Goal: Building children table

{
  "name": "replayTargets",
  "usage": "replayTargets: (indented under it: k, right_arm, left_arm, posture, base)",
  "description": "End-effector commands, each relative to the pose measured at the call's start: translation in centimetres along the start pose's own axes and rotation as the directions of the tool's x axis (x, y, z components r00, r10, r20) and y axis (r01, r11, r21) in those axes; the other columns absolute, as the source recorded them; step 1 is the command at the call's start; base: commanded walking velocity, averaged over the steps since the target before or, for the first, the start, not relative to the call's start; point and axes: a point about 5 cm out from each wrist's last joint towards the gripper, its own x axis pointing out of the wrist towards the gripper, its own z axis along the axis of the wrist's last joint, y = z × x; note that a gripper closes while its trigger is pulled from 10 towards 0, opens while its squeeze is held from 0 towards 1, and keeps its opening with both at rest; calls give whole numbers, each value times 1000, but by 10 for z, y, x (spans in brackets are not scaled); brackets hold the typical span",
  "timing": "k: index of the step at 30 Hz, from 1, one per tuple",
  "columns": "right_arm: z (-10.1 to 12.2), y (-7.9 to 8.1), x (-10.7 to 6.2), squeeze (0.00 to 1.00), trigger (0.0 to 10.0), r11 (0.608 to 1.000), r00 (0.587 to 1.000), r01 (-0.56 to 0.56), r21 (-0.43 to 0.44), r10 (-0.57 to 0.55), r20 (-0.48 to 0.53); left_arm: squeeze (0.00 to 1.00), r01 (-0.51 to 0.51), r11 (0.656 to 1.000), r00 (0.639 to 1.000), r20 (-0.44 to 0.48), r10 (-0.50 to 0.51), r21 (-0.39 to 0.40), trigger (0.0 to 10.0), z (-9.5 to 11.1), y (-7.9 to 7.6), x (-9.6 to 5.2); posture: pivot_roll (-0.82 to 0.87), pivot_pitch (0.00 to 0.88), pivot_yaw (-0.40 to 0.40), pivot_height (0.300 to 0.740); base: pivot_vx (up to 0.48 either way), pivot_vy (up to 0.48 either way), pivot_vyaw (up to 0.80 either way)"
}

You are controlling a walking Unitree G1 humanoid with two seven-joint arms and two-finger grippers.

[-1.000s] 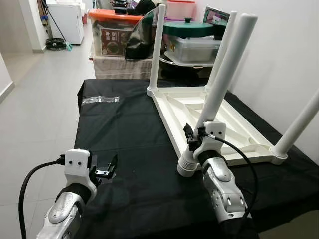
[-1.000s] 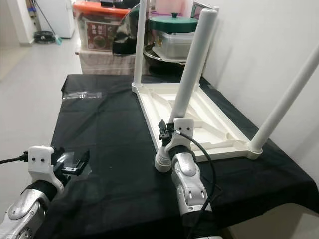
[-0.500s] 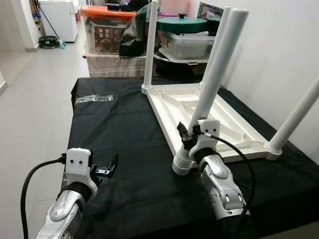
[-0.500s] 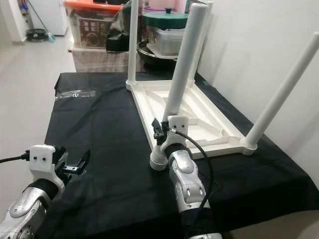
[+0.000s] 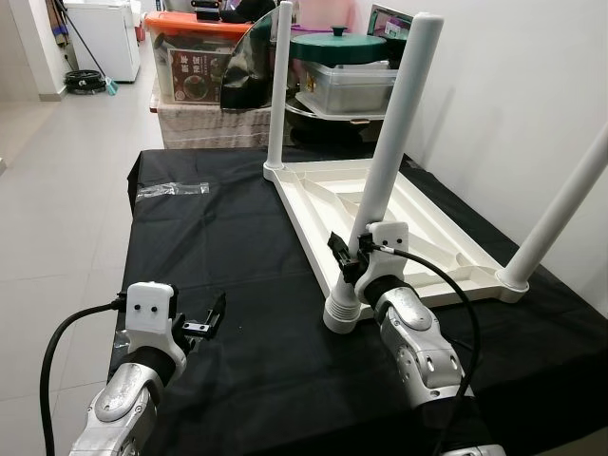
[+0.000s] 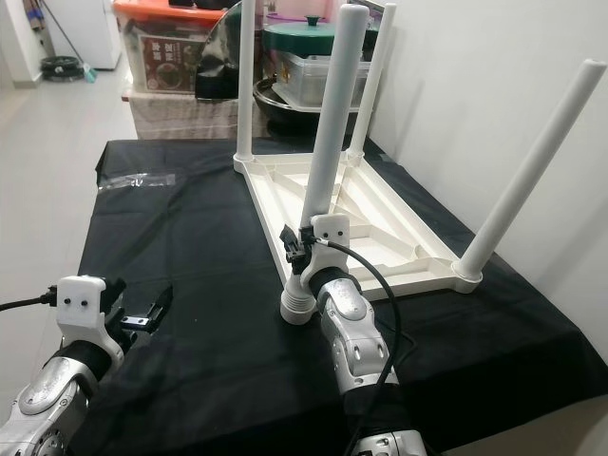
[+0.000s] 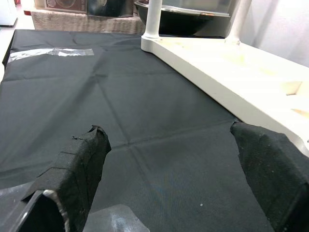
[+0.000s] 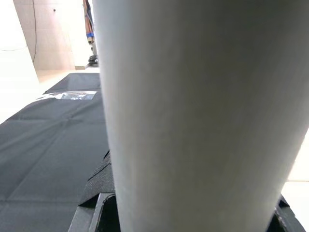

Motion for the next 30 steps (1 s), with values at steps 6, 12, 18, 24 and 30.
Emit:
replayTargets:
  k: [6,12,18,24,30]
  right_arm:
    - [-36,-3,-9,0,10000,999,986,10,44,-3,-168]
    - [-35,-1,-10,0,10000,999,987,2,40,4,-160]
    - [-31,1,-9,0,10000,999,990,-1,40,7,-140]
    - [-28,1,-9,0,10000,999,993,1,42,4,-119]
    - [-23,2,-9,0,10000,999,995,-4,36,7,-97]
  left_arm:
    - [0,-2,1000,1000,-12,2,3,10000,-4,-1,0]
    - [0,-2,1000,1000,-11,2,2,10000,-4,-1,0]
    - [0,-3,1000,1000,-8,3,3,10000,-4,0,0]
    - [0,-4,1000,1000,-8,4,3,10000,-4,0,0]
    - [0,-1,1000,1000,-6,1,4,10000,-3,0,1]
  posture:
    - [49,0,-84,740]
    - [49,0,-85,740]
    - [50,0,-85,740]
    - [50,0,-84,740]
    - [50,0,-83,740]
  base:
    - [0,0,0]
    - [0,0,0]
    - [0,0,0]
    - [0,0,0]
    - [0,0,0]
